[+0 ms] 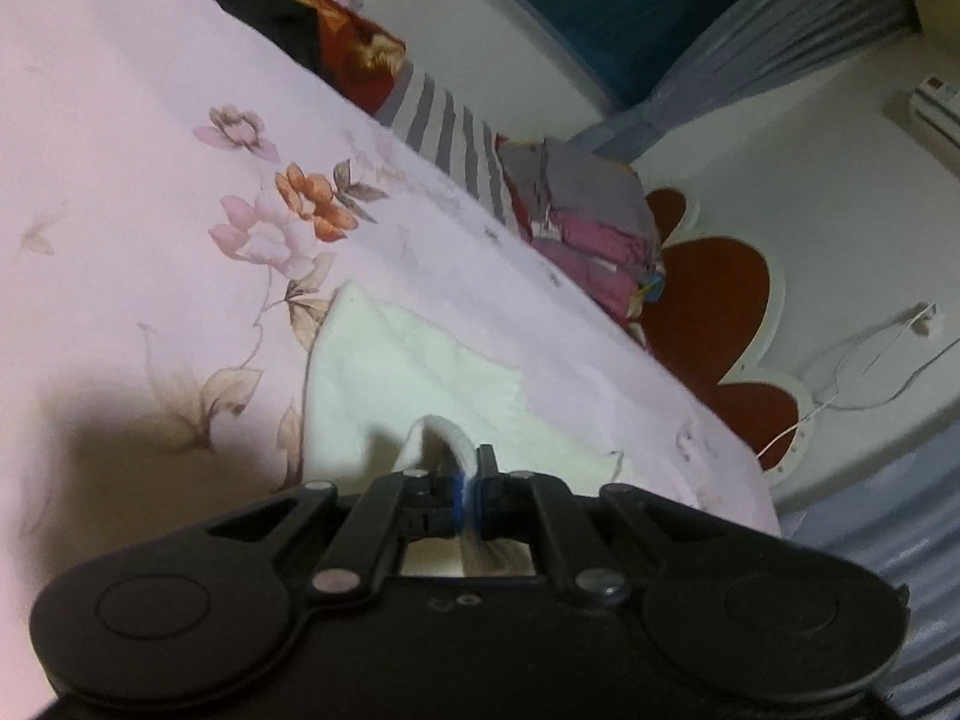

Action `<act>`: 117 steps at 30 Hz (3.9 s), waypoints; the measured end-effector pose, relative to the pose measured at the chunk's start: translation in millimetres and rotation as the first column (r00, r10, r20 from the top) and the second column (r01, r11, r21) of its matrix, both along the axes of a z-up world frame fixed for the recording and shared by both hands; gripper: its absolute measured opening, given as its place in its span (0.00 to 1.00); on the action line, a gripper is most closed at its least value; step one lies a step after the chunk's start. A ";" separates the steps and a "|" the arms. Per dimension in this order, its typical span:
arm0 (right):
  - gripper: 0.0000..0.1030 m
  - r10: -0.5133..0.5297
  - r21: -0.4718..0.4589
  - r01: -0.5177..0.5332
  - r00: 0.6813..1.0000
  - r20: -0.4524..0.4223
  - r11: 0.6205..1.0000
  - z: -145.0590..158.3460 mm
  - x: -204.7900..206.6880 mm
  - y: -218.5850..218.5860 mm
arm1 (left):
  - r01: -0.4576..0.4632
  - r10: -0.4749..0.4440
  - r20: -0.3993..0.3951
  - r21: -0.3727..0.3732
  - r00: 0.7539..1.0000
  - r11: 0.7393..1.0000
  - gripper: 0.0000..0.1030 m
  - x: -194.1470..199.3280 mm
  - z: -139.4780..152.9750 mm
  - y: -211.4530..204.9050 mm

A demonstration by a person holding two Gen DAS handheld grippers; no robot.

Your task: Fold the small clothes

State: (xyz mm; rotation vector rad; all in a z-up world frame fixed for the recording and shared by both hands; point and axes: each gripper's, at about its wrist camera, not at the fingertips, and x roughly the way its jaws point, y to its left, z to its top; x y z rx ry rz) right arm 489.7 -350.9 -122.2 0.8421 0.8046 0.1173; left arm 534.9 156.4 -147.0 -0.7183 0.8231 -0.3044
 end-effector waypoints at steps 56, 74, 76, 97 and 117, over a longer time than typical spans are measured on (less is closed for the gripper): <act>0.38 0.498 -0.601 -0.390 0.867 0.016 0.698 -20.9 42.0 174.0 | 0.259 -0.381 0.105 0.570 0.919 0.780 0.51 26.3 5.1 -137.3; 0.38 0.498 -0.601 -0.410 0.867 -0.023 0.686 -12.0 -9.6 157.1 | 0.248 -0.360 0.095 0.564 0.928 0.788 0.56 -23.6 4.4 -136.2; 0.38 0.456 -0.628 -0.368 0.890 -0.024 0.685 -17.4 -13.0 146.0 | 0.223 -0.320 0.102 0.520 0.942 0.824 0.43 -23.0 -1.3 -108.7; 0.38 0.443 -0.643 -0.353 0.896 -0.024 0.680 -2.5 -90.7 168.8 | 0.165 -0.293 0.132 0.581 0.947 0.797 0.68 -119.4 17.9 -152.6; 0.12 0.251 -0.615 -0.232 0.966 -0.058 0.753 -18.8 -150.2 107.0 | 0.036 -0.128 0.114 0.593 0.985 0.804 0.58 -163.4 6.8 -98.8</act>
